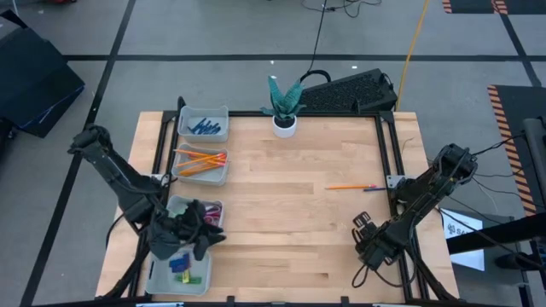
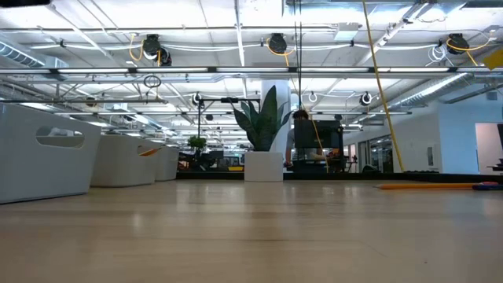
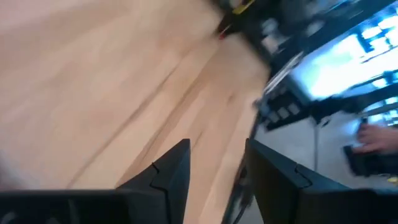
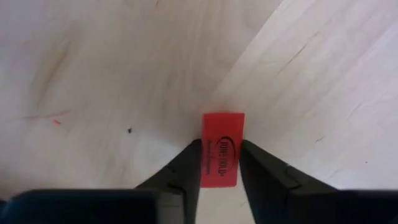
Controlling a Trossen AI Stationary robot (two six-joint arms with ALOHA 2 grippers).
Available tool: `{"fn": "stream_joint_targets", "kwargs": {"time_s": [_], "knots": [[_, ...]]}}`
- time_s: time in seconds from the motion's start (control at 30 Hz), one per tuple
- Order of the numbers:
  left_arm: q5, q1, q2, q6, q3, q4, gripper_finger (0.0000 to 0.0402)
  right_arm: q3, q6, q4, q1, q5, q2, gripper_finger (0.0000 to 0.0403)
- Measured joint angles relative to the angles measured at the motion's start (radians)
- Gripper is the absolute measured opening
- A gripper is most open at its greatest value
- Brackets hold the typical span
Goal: Sort crayons/erasers/pens/pencils in bins
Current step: Put the red eraser into the bottom
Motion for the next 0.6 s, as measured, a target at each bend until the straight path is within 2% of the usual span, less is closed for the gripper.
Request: {"fn": "stream_joint_targets", "kwargs": {"time_s": [0.17,0.27,0.37,0.47,0.6], "knots": [[-0.005,0.069,0.000,0.181,0.000,0.175,0.0175,0.020,0.000,-0.001,-0.001,0.009,0.001,0.0056],[-0.004,0.115,0.000,0.265,0.000,0.229,0.0202,0.063,-0.002,-0.031,-0.016,0.006,0.009,0.0049],[0.005,0.159,0.000,0.335,0.000,0.263,0.0230,0.159,0.020,0.002,-0.045,0.100,0.006,0.0052],[0.045,0.211,0.004,0.384,0.000,0.307,0.0251,0.260,0.002,-0.065,-0.066,0.208,0.009,0.0054],[0.064,0.273,0.004,0.343,0.000,0.367,0.0263,0.428,-0.036,-0.004,-0.130,0.401,0.004,0.0052]]}}
